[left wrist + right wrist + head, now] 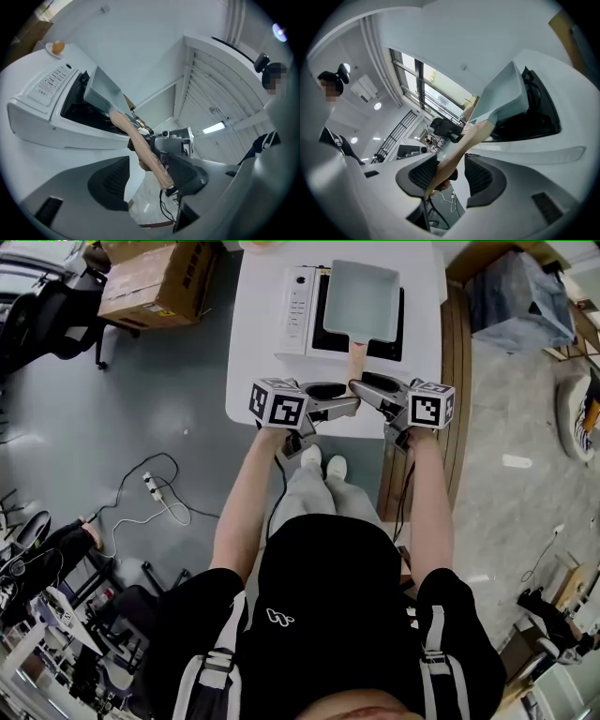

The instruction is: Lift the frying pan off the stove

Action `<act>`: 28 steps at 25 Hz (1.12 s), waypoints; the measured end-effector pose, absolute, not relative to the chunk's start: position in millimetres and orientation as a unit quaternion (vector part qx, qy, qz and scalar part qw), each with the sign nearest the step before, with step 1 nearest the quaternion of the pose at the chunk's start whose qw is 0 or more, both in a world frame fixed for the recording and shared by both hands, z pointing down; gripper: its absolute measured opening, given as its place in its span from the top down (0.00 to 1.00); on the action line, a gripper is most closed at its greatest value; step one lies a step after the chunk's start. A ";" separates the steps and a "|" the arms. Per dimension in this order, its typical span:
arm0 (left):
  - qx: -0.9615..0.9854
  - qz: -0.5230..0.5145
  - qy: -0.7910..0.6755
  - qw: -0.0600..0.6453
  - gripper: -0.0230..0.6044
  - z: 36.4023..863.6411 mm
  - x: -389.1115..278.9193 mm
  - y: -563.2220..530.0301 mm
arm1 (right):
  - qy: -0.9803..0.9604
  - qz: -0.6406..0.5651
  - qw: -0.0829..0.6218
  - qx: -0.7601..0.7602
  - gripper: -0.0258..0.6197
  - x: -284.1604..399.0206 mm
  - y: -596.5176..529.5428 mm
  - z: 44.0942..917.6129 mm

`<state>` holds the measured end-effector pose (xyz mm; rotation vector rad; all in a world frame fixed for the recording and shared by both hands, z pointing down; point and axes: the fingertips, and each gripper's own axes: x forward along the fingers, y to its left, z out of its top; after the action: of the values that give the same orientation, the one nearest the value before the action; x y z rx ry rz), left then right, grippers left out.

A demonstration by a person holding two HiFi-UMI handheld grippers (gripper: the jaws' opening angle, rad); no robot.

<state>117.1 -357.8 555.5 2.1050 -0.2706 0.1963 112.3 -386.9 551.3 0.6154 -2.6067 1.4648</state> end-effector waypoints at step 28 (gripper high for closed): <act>0.887 0.065 -0.058 0.454 0.65 539.3 125.0 -347.0 | -0.850 0.487 -0.046 0.194 0.66 103.1 -394.8 542.7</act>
<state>125.0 -347.0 539.3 2.1895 -0.1420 0.1602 103.1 -394.8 542.7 0.6269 -2.7514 1.5776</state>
